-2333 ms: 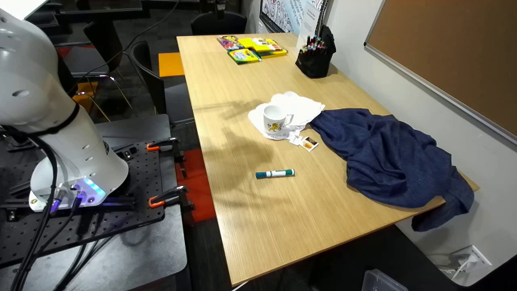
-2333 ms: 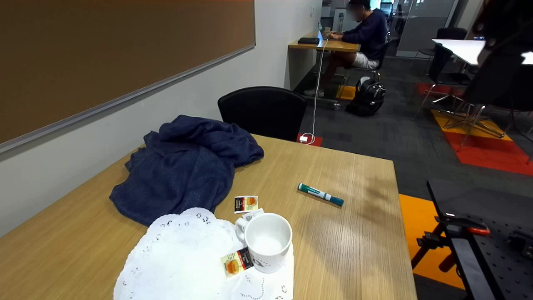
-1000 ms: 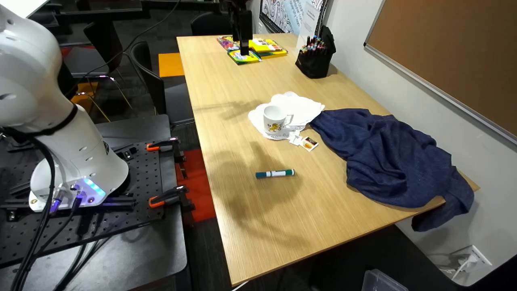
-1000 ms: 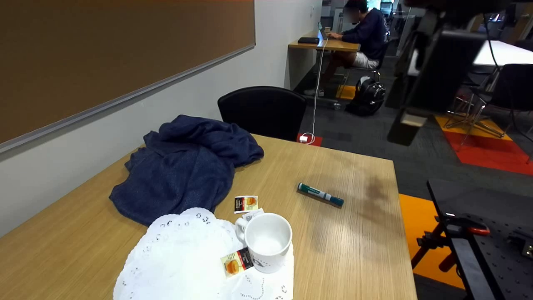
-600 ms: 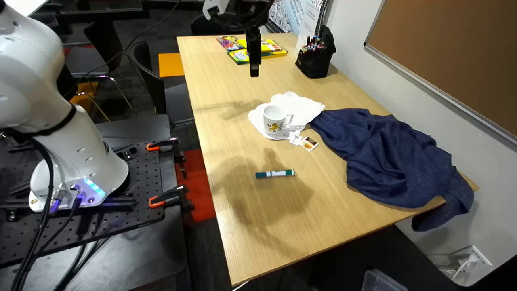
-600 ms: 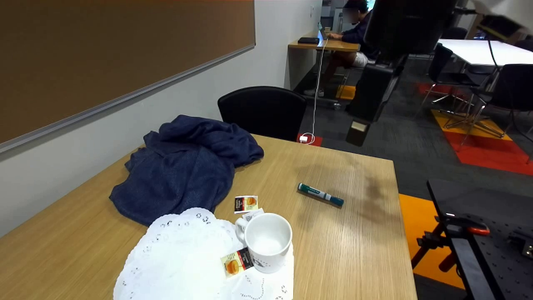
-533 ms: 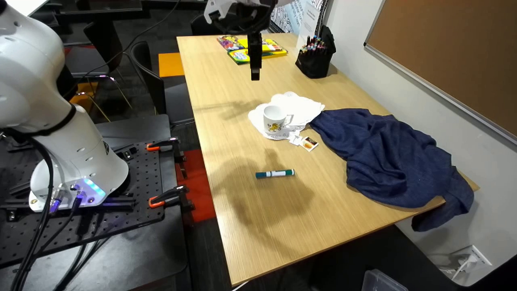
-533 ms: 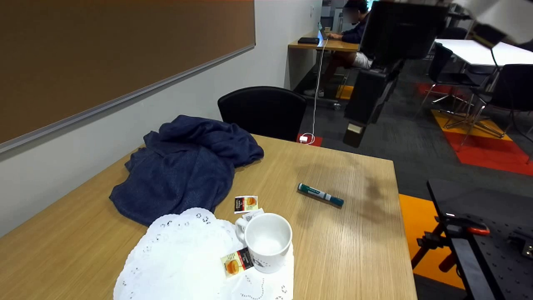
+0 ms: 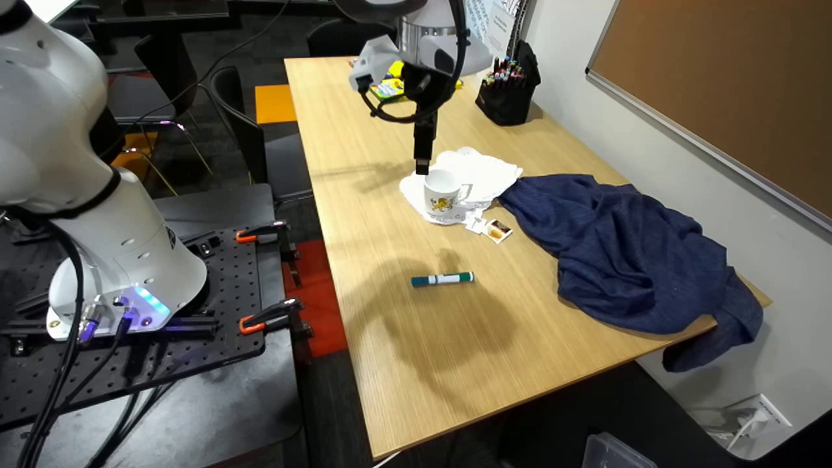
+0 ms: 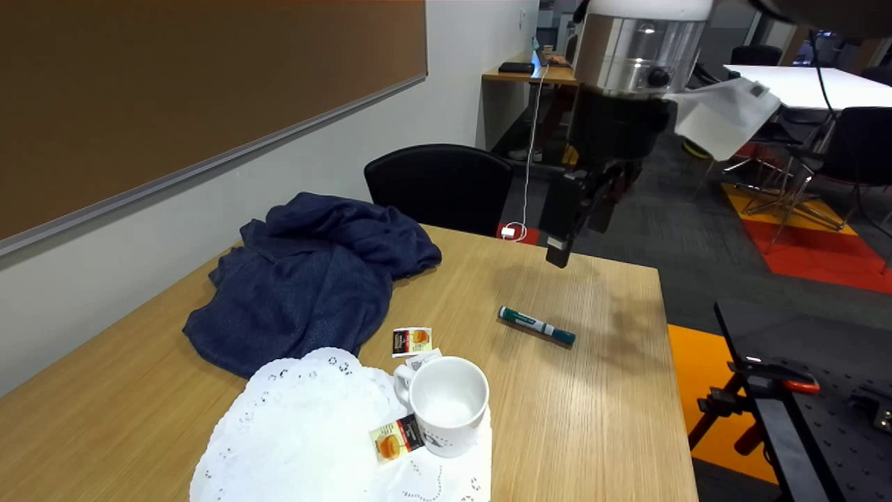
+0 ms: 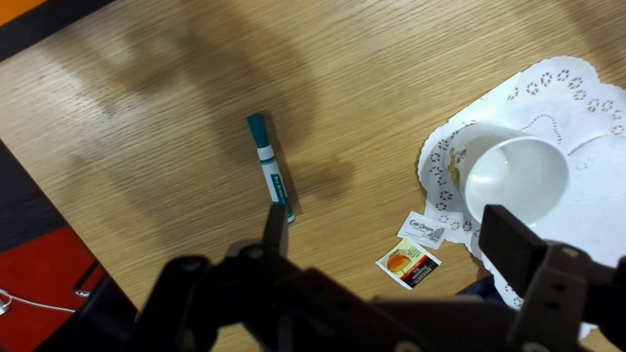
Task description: Put the marker in the mug
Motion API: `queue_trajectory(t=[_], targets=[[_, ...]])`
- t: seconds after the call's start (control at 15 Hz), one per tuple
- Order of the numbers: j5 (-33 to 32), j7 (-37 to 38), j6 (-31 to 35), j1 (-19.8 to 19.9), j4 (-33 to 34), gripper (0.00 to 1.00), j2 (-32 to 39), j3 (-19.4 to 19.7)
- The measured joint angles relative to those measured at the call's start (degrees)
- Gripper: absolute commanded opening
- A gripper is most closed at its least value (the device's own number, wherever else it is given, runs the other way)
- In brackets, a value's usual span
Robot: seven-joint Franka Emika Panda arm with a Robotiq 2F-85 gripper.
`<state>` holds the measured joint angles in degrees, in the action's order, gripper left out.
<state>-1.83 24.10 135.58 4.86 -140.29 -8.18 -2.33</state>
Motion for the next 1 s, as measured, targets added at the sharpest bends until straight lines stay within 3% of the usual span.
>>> queue_trajectory(t=[0.47,1.0], targets=[[-5.4,-0.6,5.2,0.2,0.2,1.00,7.6,3.3],[-5.9,-8.2,11.4,0.2,1.7,1.00,16.8,6.5]])
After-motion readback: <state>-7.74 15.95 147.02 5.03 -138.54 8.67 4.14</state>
